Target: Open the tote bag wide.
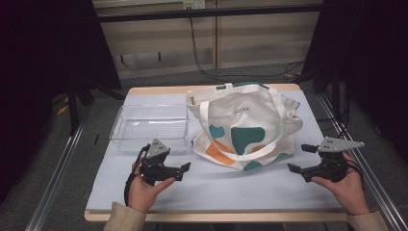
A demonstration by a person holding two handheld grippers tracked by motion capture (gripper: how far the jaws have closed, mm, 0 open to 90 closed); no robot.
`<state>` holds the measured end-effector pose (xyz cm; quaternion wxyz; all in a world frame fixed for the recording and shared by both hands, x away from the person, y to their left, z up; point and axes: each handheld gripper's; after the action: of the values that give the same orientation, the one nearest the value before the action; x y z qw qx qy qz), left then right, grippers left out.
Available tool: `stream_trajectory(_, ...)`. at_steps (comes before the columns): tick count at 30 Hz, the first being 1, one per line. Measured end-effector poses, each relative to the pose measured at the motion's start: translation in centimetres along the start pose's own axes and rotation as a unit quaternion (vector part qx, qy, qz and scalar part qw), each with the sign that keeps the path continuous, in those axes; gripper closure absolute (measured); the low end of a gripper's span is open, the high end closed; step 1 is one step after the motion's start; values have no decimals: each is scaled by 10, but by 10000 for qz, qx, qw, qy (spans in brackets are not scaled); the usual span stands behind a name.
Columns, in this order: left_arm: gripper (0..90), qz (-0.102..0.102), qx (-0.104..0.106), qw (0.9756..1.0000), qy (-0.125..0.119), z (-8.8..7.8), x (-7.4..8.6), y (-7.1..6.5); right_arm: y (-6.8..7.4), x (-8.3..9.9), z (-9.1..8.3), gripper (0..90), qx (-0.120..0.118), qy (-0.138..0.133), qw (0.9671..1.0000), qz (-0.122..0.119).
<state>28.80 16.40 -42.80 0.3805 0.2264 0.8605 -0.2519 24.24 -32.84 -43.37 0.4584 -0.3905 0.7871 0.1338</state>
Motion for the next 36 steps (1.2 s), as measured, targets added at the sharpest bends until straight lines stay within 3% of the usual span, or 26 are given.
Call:
stream_trajectory(7,103,14,135,9999,44,-2,-6,-2,-3,-3,-2,99,4,50,10000,22)
stream_trajectory(10,106,11,211,9998,39,-3,-10,-4,-7,-5,-3,105,-10,-70,9999,76)
stream_trajectory(17,109,144,468,9988,43,-6,-36,-14,-19,-19,-8,107,-6,-109,9999,73)
stream_trajectory(26,110,268,549,9981,93,-6,-63,-21,-29,-25,-12,107,-1,-67,9999,85)
stream_trajectory(36,108,344,472,9982,123,-7,-82,-23,-36,-34,-14,111,-2,-113,9999,48)
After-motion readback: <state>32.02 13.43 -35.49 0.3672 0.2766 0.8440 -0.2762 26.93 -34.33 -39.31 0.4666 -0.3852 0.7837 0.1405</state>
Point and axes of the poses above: each handheld gripper's, and its own axes: z roughly forward along the jaws, x roughly out of its underside, y roughly to its left, and after that the axes turned 13 degrees about -z, right-handed
